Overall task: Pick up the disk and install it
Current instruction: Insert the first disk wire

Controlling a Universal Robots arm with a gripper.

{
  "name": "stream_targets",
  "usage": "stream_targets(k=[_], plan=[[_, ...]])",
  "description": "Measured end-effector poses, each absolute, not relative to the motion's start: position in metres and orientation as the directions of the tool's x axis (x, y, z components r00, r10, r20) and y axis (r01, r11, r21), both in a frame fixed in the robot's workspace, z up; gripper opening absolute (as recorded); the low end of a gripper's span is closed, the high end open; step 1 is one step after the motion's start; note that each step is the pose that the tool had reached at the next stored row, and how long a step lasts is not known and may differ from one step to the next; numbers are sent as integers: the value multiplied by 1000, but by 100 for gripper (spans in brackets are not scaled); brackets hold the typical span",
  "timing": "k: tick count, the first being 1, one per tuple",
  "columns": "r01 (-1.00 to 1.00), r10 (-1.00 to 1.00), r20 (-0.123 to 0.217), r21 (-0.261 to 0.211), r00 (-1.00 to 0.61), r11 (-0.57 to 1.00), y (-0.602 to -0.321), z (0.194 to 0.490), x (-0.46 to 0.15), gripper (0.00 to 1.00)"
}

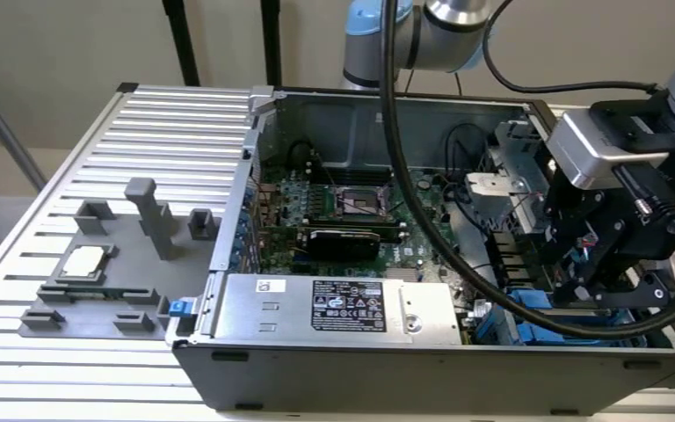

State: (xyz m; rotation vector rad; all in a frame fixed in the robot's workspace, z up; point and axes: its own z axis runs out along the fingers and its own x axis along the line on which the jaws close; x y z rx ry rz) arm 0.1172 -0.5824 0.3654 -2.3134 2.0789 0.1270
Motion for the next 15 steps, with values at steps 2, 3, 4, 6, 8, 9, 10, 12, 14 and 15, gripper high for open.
stream_targets(k=[2, 3, 4, 6, 8, 9, 10, 12, 14, 15], plan=[[-994, -991, -82, 33, 105, -108, -582, 372, 121, 100], [-994, -991, -82, 33, 105, -108, -582, 376, 123, 100], [-994, -991, -83, 33, 105, -108, -582, 379, 126, 100], [-994, -991, -85, 33, 105, -108, -582, 384, 131, 0], [-994, -991, -86, 32, 105, -108, -582, 389, 138, 0], [-994, -991, -87, 32, 105, -108, -582, 390, 142, 0], [-994, -991, -87, 32, 105, -108, -582, 390, 145, 0], [-994, -991, -87, 32, 105, -108, -582, 390, 153, 0], [-994, -991, -88, 33, 105, -108, -582, 390, 159, 0], [-994, -991, -88, 33, 105, -108, -582, 389, 162, 0]])
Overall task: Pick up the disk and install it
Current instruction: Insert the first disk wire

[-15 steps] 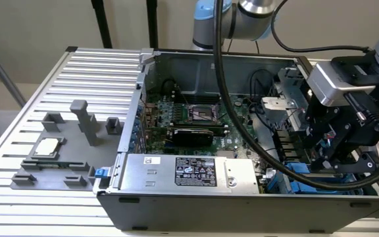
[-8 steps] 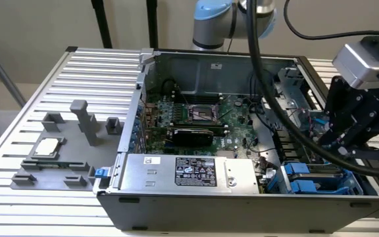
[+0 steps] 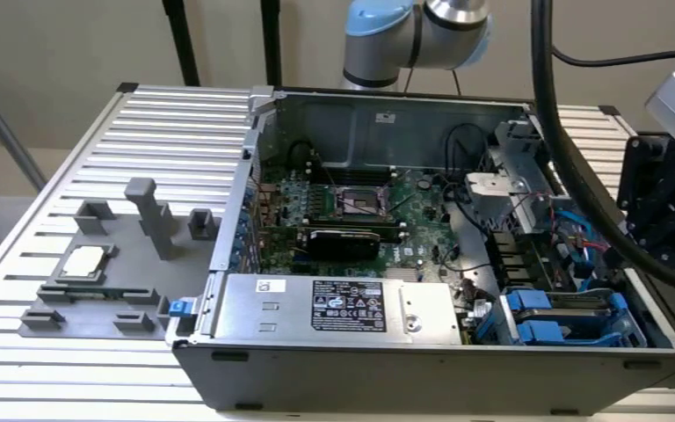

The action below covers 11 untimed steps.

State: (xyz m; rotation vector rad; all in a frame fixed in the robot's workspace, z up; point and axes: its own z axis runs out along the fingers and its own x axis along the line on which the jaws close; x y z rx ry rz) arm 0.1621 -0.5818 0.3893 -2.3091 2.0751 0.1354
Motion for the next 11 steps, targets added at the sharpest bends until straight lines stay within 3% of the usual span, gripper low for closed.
stream_targets(k=[11], plan=[[-994, -991, -88, 33, 105, -108, -579, 370, 168, 0]])
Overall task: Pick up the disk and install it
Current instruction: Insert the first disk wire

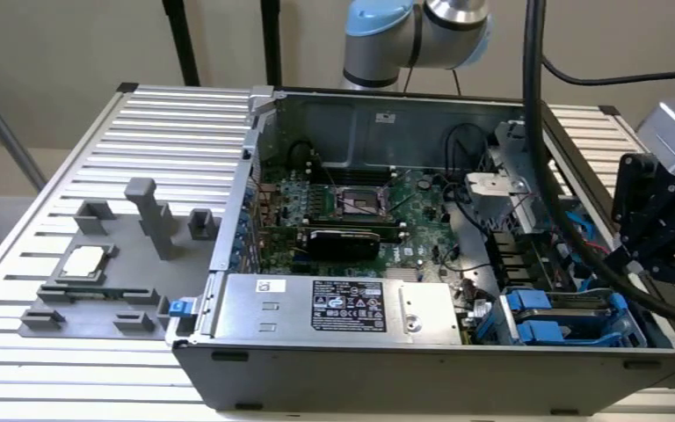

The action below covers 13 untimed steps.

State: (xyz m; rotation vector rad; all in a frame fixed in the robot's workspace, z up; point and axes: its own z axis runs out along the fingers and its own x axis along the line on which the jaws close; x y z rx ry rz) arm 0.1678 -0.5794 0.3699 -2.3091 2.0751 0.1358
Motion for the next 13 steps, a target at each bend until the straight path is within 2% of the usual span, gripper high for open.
stream_targets(k=[13], plan=[[-994, -991, -88, 33, 105, -108, -567, 352, 168, 0]])
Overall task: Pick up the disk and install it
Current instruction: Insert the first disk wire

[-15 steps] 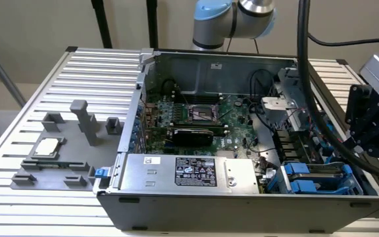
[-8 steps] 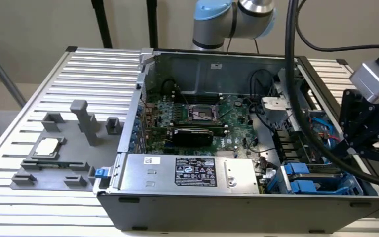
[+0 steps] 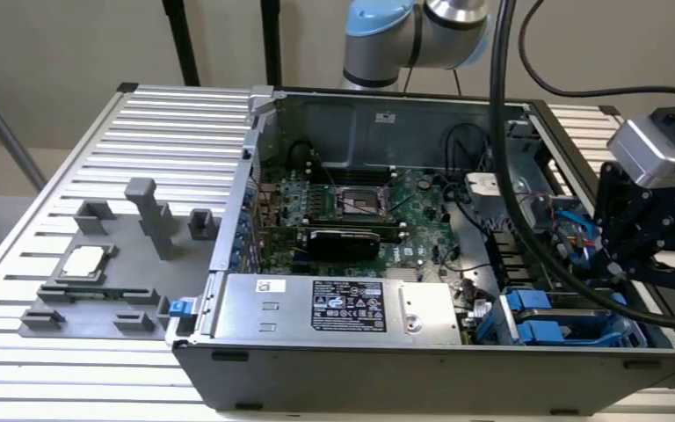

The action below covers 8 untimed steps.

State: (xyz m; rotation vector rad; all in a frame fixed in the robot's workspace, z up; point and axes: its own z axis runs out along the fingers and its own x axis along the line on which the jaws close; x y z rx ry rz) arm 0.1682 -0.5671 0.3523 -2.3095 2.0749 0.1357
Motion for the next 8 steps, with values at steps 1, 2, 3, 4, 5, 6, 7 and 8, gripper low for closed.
stream_targets(k=[1, 2, 3, 4, 5, 6, 7, 8], plan=[[-994, -991, -87, 33, 105, -108, -566, 352, 168, 0], [-994, -991, -87, 33, 105, -108, -565, 352, 168, 0], [-994, -991, -88, 33, 105, -108, -563, 352, 168, 0], [-994, -991, -88, 33, 105, -108, -562, 352, 168, 0], [-994, -991, -87, 33, 105, -108, -561, 352, 167, 0], [-994, -991, -88, 33, 105, -108, -559, 352, 167, 0], [-994, -991, -88, 33, 105, -108, -559, 352, 166, 100], [-994, -991, -88, 33, 105, -108, -559, 352, 164, 100]])
